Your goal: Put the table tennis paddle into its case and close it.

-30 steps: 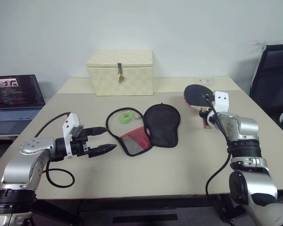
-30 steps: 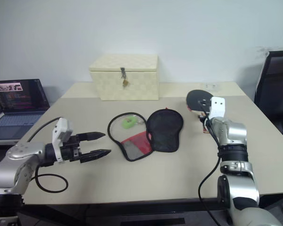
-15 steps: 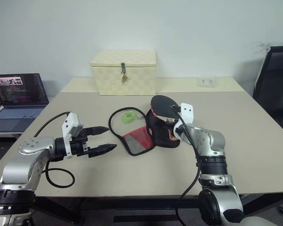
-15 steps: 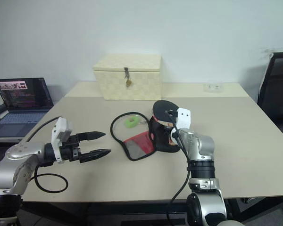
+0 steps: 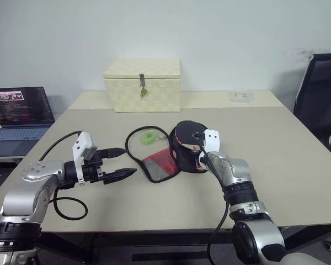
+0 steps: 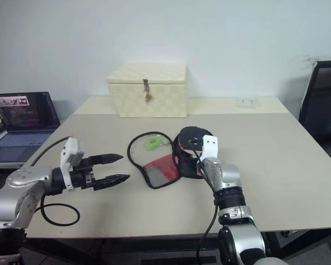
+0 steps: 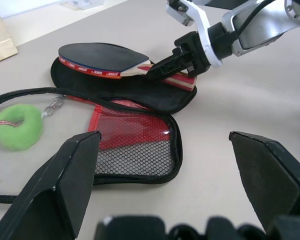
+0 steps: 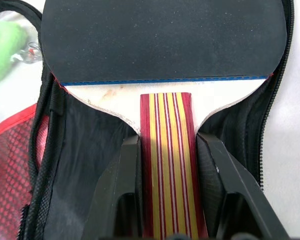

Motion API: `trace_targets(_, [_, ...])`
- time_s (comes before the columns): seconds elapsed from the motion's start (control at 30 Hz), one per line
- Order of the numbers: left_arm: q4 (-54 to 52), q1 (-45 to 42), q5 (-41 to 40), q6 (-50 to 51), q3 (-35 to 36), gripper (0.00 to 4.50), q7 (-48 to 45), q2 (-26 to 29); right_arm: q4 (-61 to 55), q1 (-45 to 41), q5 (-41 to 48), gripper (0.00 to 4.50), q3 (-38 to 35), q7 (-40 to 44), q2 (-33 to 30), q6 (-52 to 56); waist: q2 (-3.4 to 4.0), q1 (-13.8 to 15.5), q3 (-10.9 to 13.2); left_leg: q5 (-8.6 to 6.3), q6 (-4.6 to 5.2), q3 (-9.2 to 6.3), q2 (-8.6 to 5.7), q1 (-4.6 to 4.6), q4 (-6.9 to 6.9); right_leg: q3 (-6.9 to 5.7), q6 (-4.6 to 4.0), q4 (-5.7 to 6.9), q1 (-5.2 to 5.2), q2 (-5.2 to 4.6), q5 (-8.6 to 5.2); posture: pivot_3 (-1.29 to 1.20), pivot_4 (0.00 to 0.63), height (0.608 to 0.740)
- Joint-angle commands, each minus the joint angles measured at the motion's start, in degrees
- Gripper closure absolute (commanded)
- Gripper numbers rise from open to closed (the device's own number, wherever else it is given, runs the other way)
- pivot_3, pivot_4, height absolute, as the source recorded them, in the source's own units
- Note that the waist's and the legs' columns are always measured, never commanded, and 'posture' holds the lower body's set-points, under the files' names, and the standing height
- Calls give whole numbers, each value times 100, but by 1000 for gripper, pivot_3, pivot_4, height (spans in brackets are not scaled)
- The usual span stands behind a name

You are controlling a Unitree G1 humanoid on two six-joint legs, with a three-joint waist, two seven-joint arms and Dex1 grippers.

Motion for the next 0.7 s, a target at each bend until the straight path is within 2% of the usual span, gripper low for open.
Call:
trace_targets(0.03, [-135, -72, -55, -55, 123, 0, 3, 83, 10, -241, -38, 3414, 54, 64, -34, -314, 0, 0, 0, 0, 0, 0, 0, 0, 0, 0, 0, 0, 0, 0, 0, 0, 150, 740])
trace_targets(0.17, [-141, -77, -51, -55, 96, 0, 22, 56, 140, -281, -41, 3414, 86, 117, -48, -436, 0, 0, 0, 0, 0, 0, 0, 0, 0, 0, 0, 0, 0, 0, 0, 0, 150, 740])
trace_targets(0.23, [-145, -77, -51, -55, 93, 0, 31, 48, 133, -277, -29, 2688, 69, 89, -28, -468, 0, 0, 0, 0, 0, 0, 0, 0, 0, 0, 0, 0, 0, 0, 0, 0, 150, 740])
trace_targets(0.37, [-148, -68, -47, -60, 89, 0, 48, 33, -30, -265, 5, 1551, 88, 54, 30, -399, 0, 0, 0, 0, 0, 0, 1, 0, 0, 0, 0, 0, 0, 0, 0, 0, 150, 740])
trace_targets(0.5, [-170, -35, -39, 52, 75, 0, 146, 25, -768, -96, -7, 187, 386, 293, -14, -192, 0, 1, 0, 0, 0, -2, 0, 0, 0, 0, 0, 0, 0, 0, 0, 0, 150, 740])
trace_targets(0.7, [-42, 59, 24, 192, 142, 0, 337, 92, -2424, 274, 555, 187, 538, 1400, -787, 639, 0, 12, 0, 0, 0, -12, -1, 0, 0, -2, 0, -1, 2, -1, 0, 0, 150, 740])
